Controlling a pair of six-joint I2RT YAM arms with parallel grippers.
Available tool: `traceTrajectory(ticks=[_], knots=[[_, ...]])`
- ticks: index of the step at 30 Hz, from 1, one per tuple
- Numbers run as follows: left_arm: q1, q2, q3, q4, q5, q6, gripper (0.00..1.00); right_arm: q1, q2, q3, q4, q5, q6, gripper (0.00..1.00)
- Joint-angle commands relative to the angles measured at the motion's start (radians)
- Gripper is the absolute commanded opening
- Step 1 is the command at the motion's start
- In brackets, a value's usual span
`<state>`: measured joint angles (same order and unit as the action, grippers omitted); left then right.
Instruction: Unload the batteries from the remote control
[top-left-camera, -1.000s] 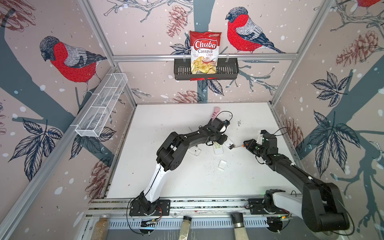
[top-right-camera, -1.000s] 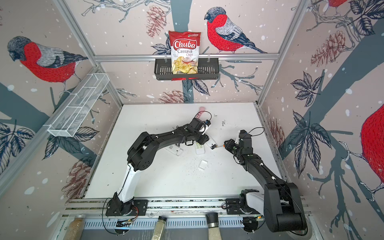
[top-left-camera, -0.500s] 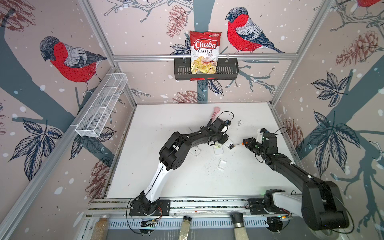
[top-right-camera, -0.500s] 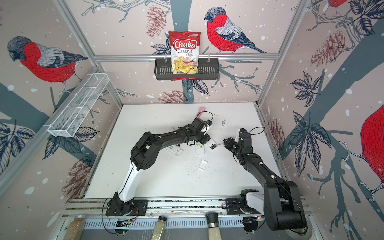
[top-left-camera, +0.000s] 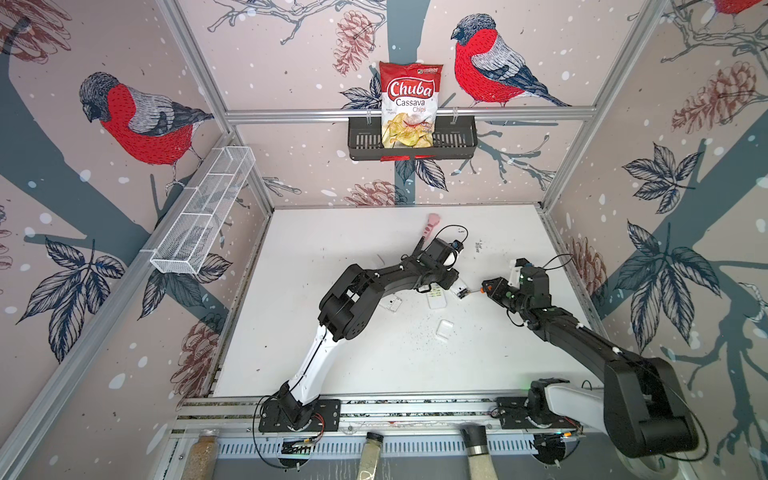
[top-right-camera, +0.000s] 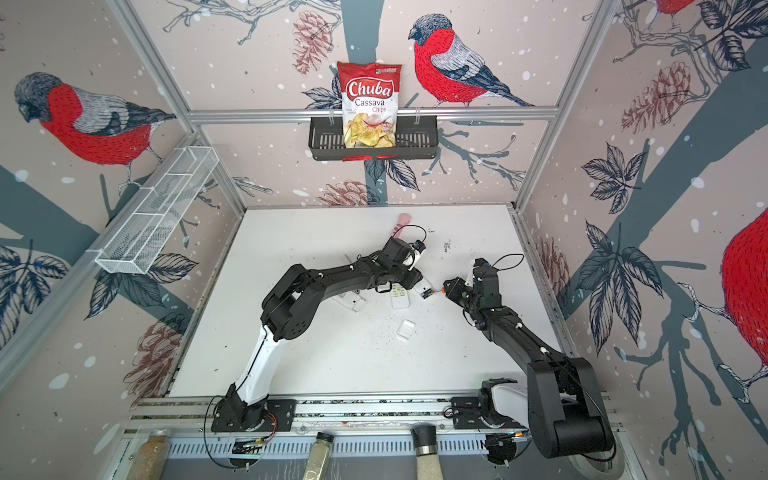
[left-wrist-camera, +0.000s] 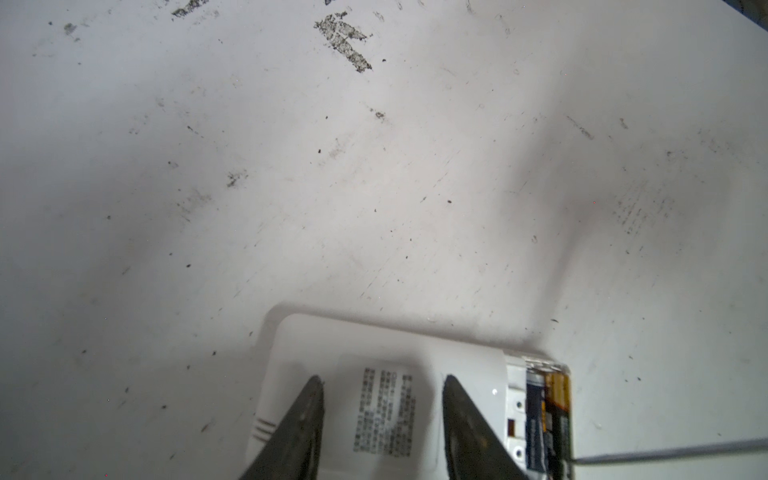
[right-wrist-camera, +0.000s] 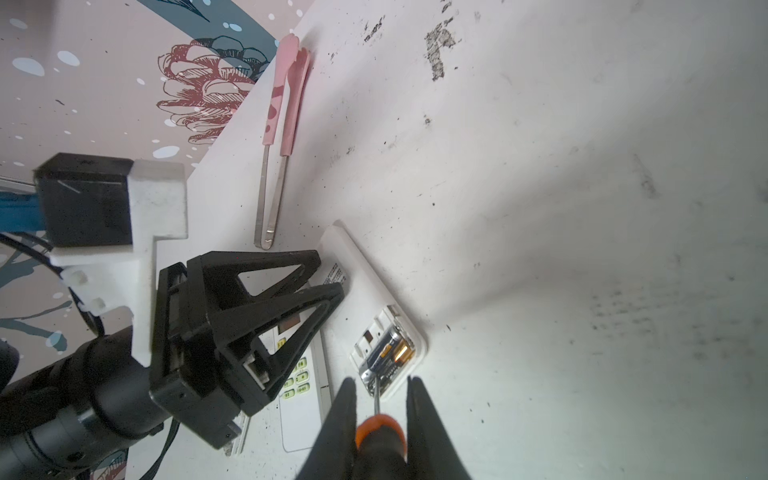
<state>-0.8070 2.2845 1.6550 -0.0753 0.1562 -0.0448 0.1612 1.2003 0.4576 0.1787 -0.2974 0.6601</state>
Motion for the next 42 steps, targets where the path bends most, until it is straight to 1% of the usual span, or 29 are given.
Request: traceTrajectory(ticks=[1, 9, 16, 21, 23, 25, 29, 32, 42], knots=[[-0.002, 0.000, -0.016, -0.086, 0.012, -0.009, 0.46, 0.006, 0.009, 0.004, 0.015, 0.039, -0.011, 0.00], [-0.002, -0.008, -0.030, -0.081, 0.014, -0.010, 0.46, 0.031, 0.044, 0.007, 0.042, 0.093, -0.024, 0.00], [-0.002, -0.014, -0.039, -0.083, 0.006, -0.004, 0.46, 0.087, 0.040, 0.019, 0.030, 0.189, -0.059, 0.00], [-0.001, -0.019, -0.040, -0.085, 0.006, -0.002, 0.45, 0.157, 0.003, 0.030, 0.016, 0.294, -0.099, 0.00], [0.000, -0.020, -0.039, -0.087, 0.004, -0.001, 0.45, 0.186, -0.007, 0.055, -0.006, 0.337, -0.123, 0.00], [0.000, -0.020, -0.039, -0.089, 0.003, -0.002, 0.45, 0.196, 0.005, 0.099, -0.044, 0.355, -0.145, 0.00], [0.001, -0.023, -0.040, -0.092, 0.006, -0.001, 0.45, 0.196, 0.061, 0.186, -0.117, 0.342, -0.174, 0.00], [0.002, -0.029, -0.043, -0.092, 0.001, -0.003, 0.45, 0.199, 0.105, 0.210, -0.143, 0.330, -0.192, 0.00], [0.008, -0.034, -0.053, -0.093, 0.001, 0.000, 0.44, 0.196, 0.107, 0.268, -0.237, 0.281, -0.230, 0.00]])
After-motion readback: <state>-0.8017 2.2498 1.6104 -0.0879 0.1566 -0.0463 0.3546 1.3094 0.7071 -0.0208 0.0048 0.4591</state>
